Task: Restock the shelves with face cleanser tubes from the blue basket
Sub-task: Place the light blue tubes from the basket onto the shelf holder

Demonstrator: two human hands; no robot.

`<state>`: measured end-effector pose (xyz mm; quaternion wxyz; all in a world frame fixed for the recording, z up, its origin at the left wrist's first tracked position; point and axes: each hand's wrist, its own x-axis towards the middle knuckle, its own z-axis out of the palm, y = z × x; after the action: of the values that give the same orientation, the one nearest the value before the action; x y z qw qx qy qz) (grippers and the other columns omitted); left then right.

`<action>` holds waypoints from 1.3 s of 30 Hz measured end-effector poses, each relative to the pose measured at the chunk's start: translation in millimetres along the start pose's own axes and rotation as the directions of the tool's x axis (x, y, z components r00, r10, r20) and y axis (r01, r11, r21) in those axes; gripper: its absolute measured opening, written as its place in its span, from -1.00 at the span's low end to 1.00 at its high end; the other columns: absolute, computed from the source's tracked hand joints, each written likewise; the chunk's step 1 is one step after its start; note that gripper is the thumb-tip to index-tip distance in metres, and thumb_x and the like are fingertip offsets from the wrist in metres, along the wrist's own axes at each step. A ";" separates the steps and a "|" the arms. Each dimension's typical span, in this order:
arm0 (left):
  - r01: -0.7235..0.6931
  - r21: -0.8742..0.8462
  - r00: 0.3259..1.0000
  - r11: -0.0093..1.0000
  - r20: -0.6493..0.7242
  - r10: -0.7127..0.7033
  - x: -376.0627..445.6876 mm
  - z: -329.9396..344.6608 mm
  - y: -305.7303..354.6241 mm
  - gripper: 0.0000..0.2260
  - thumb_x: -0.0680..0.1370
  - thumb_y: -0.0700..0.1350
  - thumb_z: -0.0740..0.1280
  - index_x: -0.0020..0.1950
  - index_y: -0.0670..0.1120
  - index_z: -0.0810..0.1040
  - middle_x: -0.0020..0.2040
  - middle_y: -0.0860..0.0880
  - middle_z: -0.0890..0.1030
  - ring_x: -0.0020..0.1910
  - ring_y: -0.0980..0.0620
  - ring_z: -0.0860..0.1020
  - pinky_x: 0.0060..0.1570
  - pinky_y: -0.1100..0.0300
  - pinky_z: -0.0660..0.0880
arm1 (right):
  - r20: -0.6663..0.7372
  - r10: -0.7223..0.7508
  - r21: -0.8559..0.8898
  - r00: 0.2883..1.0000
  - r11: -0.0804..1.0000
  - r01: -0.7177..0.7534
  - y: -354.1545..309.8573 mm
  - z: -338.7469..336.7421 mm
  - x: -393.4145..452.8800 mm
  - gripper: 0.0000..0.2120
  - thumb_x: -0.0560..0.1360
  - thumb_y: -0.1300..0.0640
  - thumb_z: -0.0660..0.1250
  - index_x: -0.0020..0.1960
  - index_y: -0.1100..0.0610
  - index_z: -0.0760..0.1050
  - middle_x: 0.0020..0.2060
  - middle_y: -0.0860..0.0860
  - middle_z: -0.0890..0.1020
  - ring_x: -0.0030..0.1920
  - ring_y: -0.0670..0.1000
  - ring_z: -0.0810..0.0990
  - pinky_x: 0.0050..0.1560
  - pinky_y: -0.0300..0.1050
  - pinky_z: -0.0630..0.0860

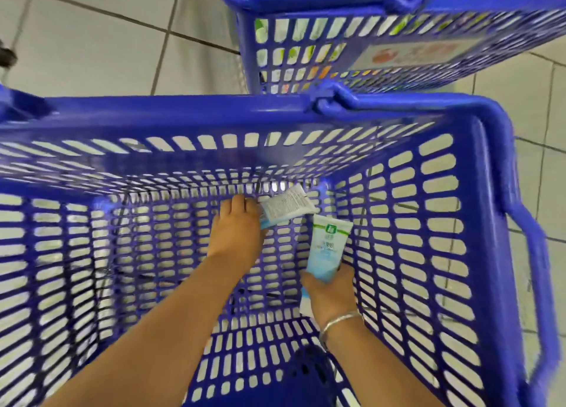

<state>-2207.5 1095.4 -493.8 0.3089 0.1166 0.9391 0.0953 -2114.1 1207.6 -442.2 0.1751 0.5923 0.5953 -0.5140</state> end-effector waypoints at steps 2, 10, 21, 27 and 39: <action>0.061 -0.171 0.998 0.983 0.038 -0.056 -1.4 -5.6 1.9 -0.51 0.54 0.01 0.29 0.36 -0.21 0.28 0.27 -0.19 0.35 0.24 -0.17 0.36 0.17 0.05 0.38 | -0.026 -0.010 0.014 1.000 1.000 0.010 -8.7 -7.8 4.9 -0.56 0.42 0.38 0.35 0.22 0.28 0.24 -0.01 0.15 0.47 -0.11 0.07 0.48 -0.34 -0.25 0.42; 0.523 -0.847 0.851 0.092 0.515 -0.103 -114.8 -51.5 -32.4 -0.75 0.53 -0.02 0.30 0.17 -0.08 0.46 -0.21 0.00 0.57 -0.39 0.15 0.55 -0.40 0.26 0.53 | 0.058 -0.057 0.036 0.997 0.998 0.055 -15.9 -13.0 -57.9 -0.65 0.43 0.39 0.35 0.11 0.21 0.28 -0.02 0.16 0.51 -0.07 0.13 0.54 -0.20 -0.12 0.48; 0.414 -0.900 0.892 -0.136 0.431 -0.137 -290.9 -239.1 -54.2 -0.70 0.48 -0.01 0.37 0.16 -0.01 0.40 -0.10 0.23 0.48 -0.34 0.51 0.50 -0.44 0.54 0.41 | 0.206 -0.225 0.215 0.952 0.960 0.181 -108.6 -28.3 -283.6 -0.68 0.44 0.48 0.26 0.18 0.36 0.36 -0.11 0.17 0.53 -0.29 0.01 0.50 -0.43 -0.34 0.50; 0.297 -0.937 0.935 -0.182 0.324 -0.142 -370.4 -357.0 -64.6 -0.80 0.40 -0.08 0.36 -0.01 -0.09 0.58 -0.21 0.01 0.70 -0.31 0.13 0.63 -0.37 0.17 0.57 | 0.264 -0.367 0.348 0.892 0.899 0.267 -172.7 -36.4 -420.6 -0.81 0.45 0.43 0.28 -0.02 0.21 0.43 -0.27 0.12 0.52 -0.36 0.01 0.50 -0.32 -0.14 0.46; -0.081 -0.888 0.962 -0.452 0.050 -0.269 -559.4 -452.2 -56.9 -0.68 0.35 -0.07 0.35 0.08 -0.10 0.51 -0.25 -0.05 0.67 -0.32 0.04 0.63 -0.34 0.13 0.57 | 0.485 -0.531 0.290 0.695 0.847 0.446 -201.0 -95.9 -610.1 -0.68 0.46 0.29 0.34 0.16 0.18 0.34 -0.08 0.16 0.53 -0.17 0.10 0.54 -0.15 0.04 0.54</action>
<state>-2051.6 837.3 161.7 0.1692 -0.2978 0.4437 0.8281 -2109.0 1011.9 177.1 0.1495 0.2511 0.6154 -0.7321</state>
